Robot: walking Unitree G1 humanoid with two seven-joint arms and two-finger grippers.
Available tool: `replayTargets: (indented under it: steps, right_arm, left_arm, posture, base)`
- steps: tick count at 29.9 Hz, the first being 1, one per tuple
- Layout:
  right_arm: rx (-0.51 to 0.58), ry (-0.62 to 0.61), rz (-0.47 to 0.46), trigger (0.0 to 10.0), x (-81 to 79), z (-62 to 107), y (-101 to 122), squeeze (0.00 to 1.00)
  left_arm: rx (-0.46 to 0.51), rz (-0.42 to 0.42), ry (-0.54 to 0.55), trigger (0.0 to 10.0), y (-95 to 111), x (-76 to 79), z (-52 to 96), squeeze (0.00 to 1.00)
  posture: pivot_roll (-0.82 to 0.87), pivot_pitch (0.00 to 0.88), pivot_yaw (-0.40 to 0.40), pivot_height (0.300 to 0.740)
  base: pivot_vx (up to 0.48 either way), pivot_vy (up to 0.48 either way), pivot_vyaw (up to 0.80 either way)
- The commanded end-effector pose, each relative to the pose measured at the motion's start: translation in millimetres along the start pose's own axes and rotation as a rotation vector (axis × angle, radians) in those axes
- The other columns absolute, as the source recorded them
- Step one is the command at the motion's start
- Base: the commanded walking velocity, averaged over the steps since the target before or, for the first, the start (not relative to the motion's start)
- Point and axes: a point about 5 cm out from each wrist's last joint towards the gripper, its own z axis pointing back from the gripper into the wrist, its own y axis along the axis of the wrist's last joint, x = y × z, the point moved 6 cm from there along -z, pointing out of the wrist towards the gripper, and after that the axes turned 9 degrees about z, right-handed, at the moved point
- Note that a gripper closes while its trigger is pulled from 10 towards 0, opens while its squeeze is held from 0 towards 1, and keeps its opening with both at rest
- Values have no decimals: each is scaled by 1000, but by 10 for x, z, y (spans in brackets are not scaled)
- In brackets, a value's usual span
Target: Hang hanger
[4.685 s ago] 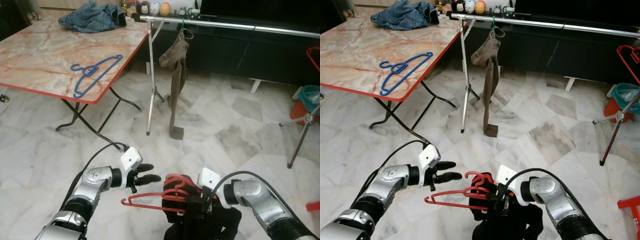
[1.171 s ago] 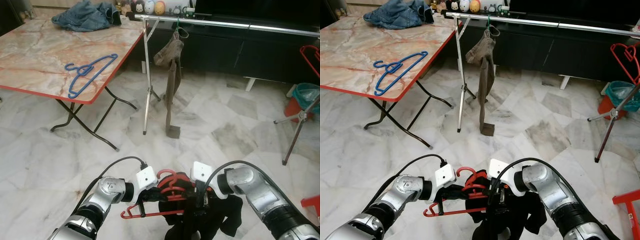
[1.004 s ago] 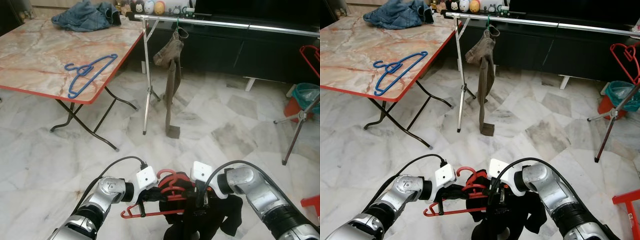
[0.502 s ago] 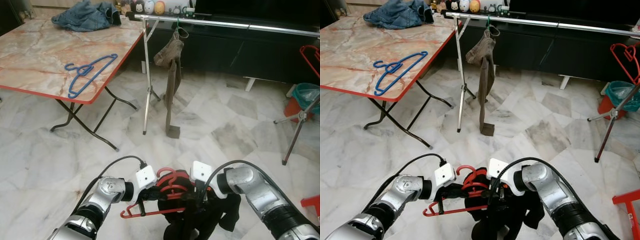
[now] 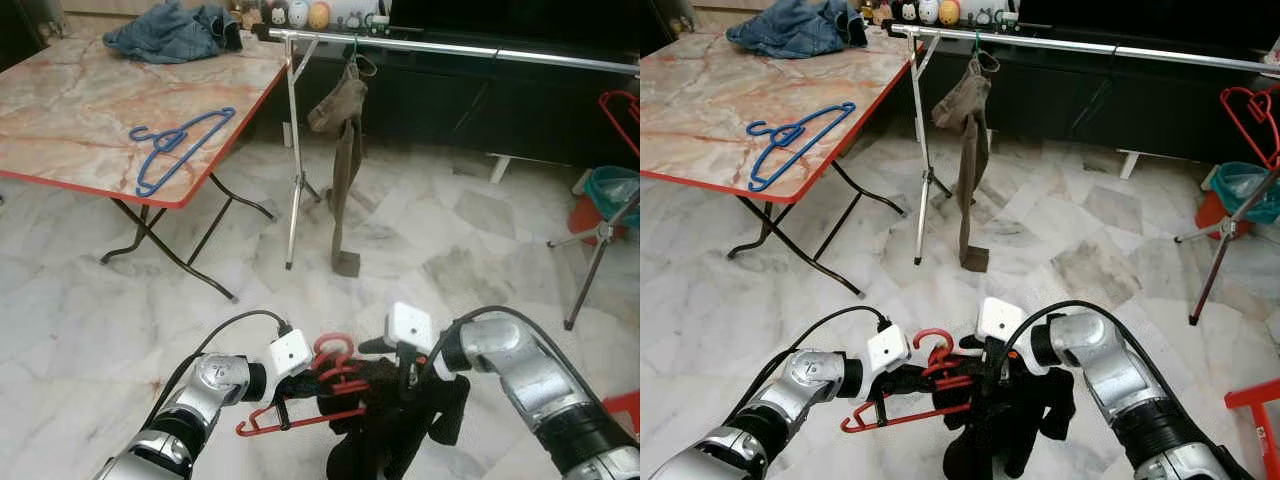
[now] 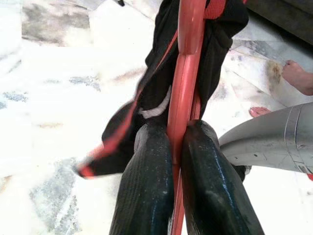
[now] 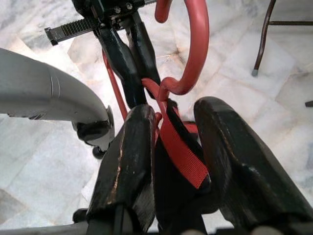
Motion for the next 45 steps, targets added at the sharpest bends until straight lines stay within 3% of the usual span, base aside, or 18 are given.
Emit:
replayTargets:
  steps: [1,9,13,15,16,17,19,22,27,30,31,32,33,34,36,39,45]
  right_arm:
    - [4,-3,-5,10000,-26,73,-14,0]
    - [-25,-11,-45,10000,-123,227,-153,0]
    - [-101,-52,-95,10000,-191,511,-417,0]
    - [-124,-66,-99,10000,-195,567,-481,0]
    - [-164,-125,-114,10000,-152,682,-596,0]
    - [-164,-125,-114,10000,-152,682,-596,0]
    - [-198,-261,-142,10000,-14,850,-739,0]
    - [-208,-326,-187,10000,24,904,-850,0]
    - [-213,-249,-265,10000,-272,820,-1036,0]
    - [-179,-247,-317,10000,-351,754,-1092,0]
    - [-160,-232,-333,10000,-393,732,-1089,0]
    - [-142,-190,-357,10000,-494,706,-1098,0]
    - [-140,-171,-367,10000,-543,699,-1109,0]
    - [-162,-149,-382,10000,-631,704,-1181,0]
    - [-174,-149,-382,10000,-648,710,-1210,0]
    - [-276,-276,-371,10000,-551,828,-1443,0]
    - [-337,-428,-349,10000,-397,962,-1588,0]
  left_arm:
    - [6,-1,3,0,-3,0,1,0]
    - [10,4,21,0,-21,-17,12,0]
    - [18,3,35,0,-12,-34,15,0]
    - [18,3,36,0,-11,-35,16,0]
    - [18,5,36,0,-13,-36,17,0]
    - [18,5,36,0,-13,-36,17,0]
    - [19,7,36,0,-15,-37,20,0]
    - [22,9,36,0,-16,-39,28,0]
    - [36,21,30,0,-8,-54,74,0]
    - [50,26,8,0,8,-41,99,0]
    - [49,22,3,1176,8,-37,106,0]
    - [46,16,1,7020,2,-39,118,0]
    - [45,15,1,7020,-2,-42,124,0]
    - [44,17,-5,10000,-7,-40,139,0]
    - [45,18,-8,10000,-7,-39,142,0]
    - [45,22,-26,10000,-6,-29,164,0]
    - [42,21,-37,10000,1,-24,171,0]
  posture:
    - [-60,71,-24,740]
    - [-63,70,-26,740]
    - [-70,68,-31,740]
    - [-71,67,-32,740]
    - [-71,67,-32,740]
    - [-71,67,-32,740]
    - [-77,59,-32,740]
    - [-78,58,-32,740]
    - [-73,47,-27,740]
    - [-71,44,-25,740]
    - [-67,43,-25,740]
    - [-66,41,-26,740]
    - [-66,41,-26,740]
    - [-66,39,-27,740]
    - [-66,39,-27,740]
    - [-66,37,-26,740]
    - [-67,35,-23,740]
  base:
    - [0,0,0]
    - [0,0,0]
    - [0,0,0]
    - [0,0,0]
    - [0,0,0]
    - [0,0,0]
    - [0,0,0]
    - [0,0,0]
    - [0,0,0]
    - [0,0,0]
    - [0,0,0]
    - [0,0,0]
    - [0,0,0]
    - [0,0,0]
    - [0,0,0]
    - [0,0,0]
    - [0,0,0]
